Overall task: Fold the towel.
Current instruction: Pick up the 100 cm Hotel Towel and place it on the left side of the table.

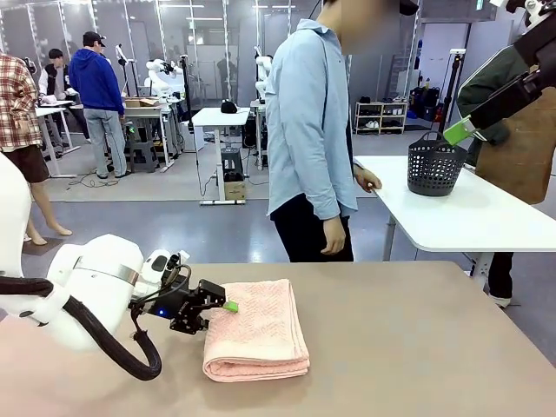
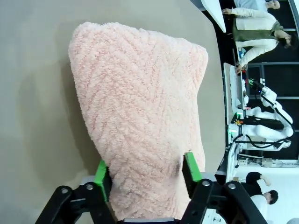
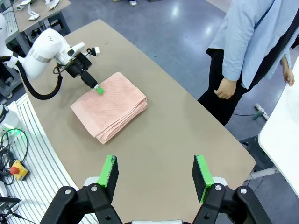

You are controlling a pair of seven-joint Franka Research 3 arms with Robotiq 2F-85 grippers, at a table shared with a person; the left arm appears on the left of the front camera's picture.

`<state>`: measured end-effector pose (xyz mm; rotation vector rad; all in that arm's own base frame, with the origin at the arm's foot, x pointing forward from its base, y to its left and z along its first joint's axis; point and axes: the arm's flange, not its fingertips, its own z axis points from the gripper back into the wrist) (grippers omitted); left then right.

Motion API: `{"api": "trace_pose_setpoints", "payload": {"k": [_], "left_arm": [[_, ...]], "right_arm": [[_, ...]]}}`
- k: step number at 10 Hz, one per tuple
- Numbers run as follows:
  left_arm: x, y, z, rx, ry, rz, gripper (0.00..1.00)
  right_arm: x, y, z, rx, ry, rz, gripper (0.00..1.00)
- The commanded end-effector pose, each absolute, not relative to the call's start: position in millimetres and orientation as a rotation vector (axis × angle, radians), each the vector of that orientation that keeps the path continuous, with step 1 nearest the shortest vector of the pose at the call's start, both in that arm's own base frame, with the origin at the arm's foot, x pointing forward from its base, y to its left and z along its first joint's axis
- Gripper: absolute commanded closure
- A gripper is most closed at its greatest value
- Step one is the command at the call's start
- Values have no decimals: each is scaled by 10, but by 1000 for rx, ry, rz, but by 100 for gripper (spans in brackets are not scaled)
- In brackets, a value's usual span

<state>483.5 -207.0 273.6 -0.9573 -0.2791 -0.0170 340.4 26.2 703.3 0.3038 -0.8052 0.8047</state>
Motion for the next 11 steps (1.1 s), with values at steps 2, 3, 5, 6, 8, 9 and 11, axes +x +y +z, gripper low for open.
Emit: {"api": "trace_pose_setpoints", "payload": {"k": [2,3,5,6,8,9,11], "left_arm": [[4847,-2060,2663,-991,-309,-29,100],[4856,-2045,2671,-986,-317,-30,87],[4882,-2048,2682,-987,-322,-45,100],[4906,-2057,2676,-970,-330,-49,100],[4861,-2034,2733,-955,-292,-28,82],[4861,-2034,2733,-955,-292,-28,82],[4861,-2034,2733,-955,-292,-28,82]], "right_arm": [[3418,276,7052,297,-802,780,19],[3418,276,7052,297,-802,780,19],[3418,276,7052,297,-802,780,19],[3418,276,7052,297,-802,780,19],[3418,276,7052,297,-802,780,19],[3418,276,7052,297,-802,780,19],[3418,276,7052,297,-802,780,19]]}}
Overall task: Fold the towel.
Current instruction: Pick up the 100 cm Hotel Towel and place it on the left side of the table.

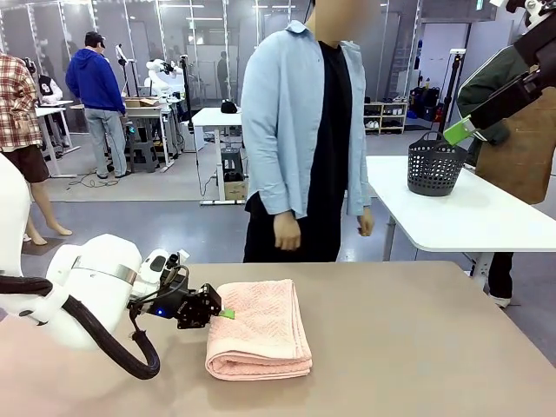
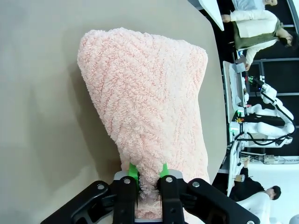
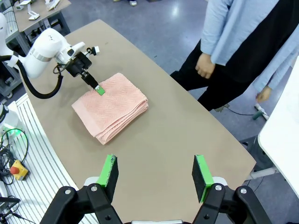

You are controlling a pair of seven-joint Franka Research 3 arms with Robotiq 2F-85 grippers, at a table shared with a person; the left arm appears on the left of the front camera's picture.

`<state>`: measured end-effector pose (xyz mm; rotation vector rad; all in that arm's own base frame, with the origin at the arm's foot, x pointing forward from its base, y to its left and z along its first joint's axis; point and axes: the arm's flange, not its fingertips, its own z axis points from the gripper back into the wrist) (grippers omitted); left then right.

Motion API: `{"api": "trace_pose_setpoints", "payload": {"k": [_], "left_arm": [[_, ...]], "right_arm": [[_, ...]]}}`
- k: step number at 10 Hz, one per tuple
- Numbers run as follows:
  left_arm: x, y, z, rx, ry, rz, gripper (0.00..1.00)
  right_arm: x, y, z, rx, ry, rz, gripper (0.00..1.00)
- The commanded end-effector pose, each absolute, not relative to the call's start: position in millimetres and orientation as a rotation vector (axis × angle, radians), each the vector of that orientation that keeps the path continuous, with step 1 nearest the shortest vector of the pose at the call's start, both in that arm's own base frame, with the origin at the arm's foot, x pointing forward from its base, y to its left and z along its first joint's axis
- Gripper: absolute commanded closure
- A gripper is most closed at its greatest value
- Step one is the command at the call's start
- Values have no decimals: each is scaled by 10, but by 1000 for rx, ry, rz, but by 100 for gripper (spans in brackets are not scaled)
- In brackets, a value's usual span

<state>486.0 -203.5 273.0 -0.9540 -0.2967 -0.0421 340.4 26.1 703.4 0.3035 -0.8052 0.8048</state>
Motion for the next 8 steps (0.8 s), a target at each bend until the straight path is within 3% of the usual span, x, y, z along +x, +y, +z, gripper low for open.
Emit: {"api": "trace_pose_setpoints", "payload": {"k": [1,4,8], "left_arm": [[4861,-2034,2733,-955,-292,-28,82],[4860,-2035,2730,-954,-297,-42,82],[4800,-1173,3166,-902,-261,-161,82]], "right_arm": [[3418,276,7052,297,-802,780,19],[3418,276,7052,297,-802,780,19],[3418,276,7052,297,-802,780,19]]}}
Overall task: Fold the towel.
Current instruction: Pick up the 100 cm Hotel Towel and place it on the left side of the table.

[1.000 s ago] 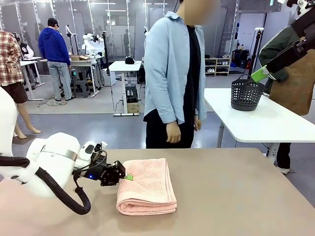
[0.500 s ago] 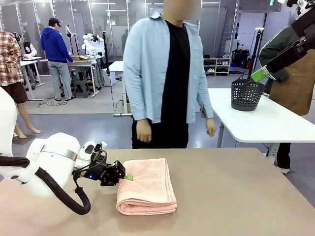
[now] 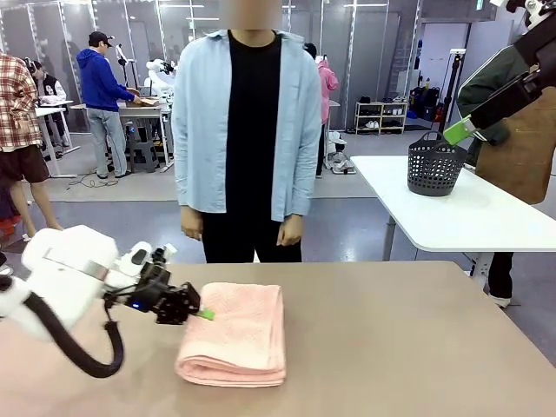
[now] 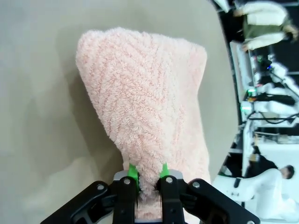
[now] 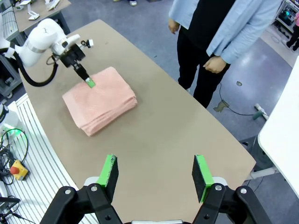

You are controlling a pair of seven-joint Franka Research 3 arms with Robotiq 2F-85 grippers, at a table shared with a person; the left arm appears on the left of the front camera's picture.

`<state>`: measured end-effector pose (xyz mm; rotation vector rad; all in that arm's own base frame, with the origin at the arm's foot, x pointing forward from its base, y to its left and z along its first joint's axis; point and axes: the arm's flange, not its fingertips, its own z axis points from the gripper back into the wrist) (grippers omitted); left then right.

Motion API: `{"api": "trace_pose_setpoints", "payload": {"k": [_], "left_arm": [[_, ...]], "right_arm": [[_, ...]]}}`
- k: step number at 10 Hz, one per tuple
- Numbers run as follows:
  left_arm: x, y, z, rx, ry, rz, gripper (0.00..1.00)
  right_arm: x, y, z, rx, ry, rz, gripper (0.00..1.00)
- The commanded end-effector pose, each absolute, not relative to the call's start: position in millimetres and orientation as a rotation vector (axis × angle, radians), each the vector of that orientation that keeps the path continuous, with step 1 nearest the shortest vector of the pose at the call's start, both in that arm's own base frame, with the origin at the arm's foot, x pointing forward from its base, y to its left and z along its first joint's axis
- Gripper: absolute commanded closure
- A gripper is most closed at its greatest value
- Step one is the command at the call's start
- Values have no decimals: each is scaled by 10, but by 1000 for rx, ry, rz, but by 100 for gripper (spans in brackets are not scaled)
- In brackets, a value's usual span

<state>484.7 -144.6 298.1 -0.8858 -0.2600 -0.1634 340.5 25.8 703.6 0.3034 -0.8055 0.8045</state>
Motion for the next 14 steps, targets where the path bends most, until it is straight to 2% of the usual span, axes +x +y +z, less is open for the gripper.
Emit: {"api": "trace_pose_setpoints", "payload": {"k": [1,6,9,14], "left_arm": [[4738,-854,3199,-900,-275,-152,82],[4271,762,3431,-908,-365,-73,82],[4199,1433,3364,-867,-423,-71,82],[4304,1709,3108,-814,-421,-52,82]], "right_arm": [[3418,276,7052,297,-802,780,19],[3418,276,7052,297,-802,780,19],[3418,276,7052,297,-802,780,19],[3418,276,7052,297,-802,780,19]]}}
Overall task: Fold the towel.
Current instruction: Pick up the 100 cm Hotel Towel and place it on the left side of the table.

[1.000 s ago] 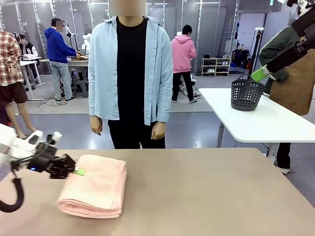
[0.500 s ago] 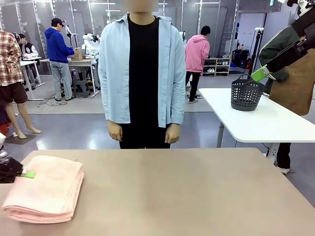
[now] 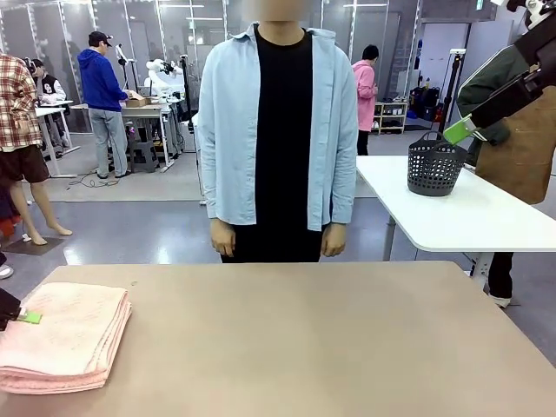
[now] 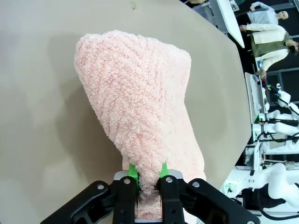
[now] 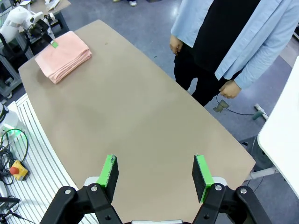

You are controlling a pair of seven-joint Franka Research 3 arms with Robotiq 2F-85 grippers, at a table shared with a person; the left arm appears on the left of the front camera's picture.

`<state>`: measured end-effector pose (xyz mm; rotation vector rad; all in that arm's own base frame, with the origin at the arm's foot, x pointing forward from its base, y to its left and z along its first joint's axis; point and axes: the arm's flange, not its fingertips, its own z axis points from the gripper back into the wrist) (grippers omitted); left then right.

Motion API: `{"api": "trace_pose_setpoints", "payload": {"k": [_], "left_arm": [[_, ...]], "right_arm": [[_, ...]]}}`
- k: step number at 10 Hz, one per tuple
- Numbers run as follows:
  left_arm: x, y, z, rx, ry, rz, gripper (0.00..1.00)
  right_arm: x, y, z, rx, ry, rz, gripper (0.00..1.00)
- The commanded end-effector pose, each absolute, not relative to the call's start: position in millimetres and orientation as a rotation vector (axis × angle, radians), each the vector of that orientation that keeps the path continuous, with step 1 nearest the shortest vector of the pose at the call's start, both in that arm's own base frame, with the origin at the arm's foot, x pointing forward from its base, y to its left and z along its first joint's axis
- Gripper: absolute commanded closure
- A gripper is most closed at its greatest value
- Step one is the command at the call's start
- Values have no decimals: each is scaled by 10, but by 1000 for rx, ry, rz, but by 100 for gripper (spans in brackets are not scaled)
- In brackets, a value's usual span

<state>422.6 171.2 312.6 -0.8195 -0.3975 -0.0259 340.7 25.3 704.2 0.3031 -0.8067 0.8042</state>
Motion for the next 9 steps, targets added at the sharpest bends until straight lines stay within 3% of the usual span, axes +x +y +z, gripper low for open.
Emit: {"api": "trace_pose_setpoints", "payload": {"k": [1,3,4,9], "left_arm": [[4307,1702,3127,-813,-431,-49,58],[4287,1703,3142,-798,-440,-41,14],[4262,1693,3161,-792,-444,-41,0],[4166,1676,3253,-685,-434,-5,0]], "right_arm": [[3418,276,7052,297,-802,780,19],[3418,276,7052,297,-802,780,19],[3418,276,7052,297,-802,780,19],[3418,276,7052,297,-802,780,19]]}}
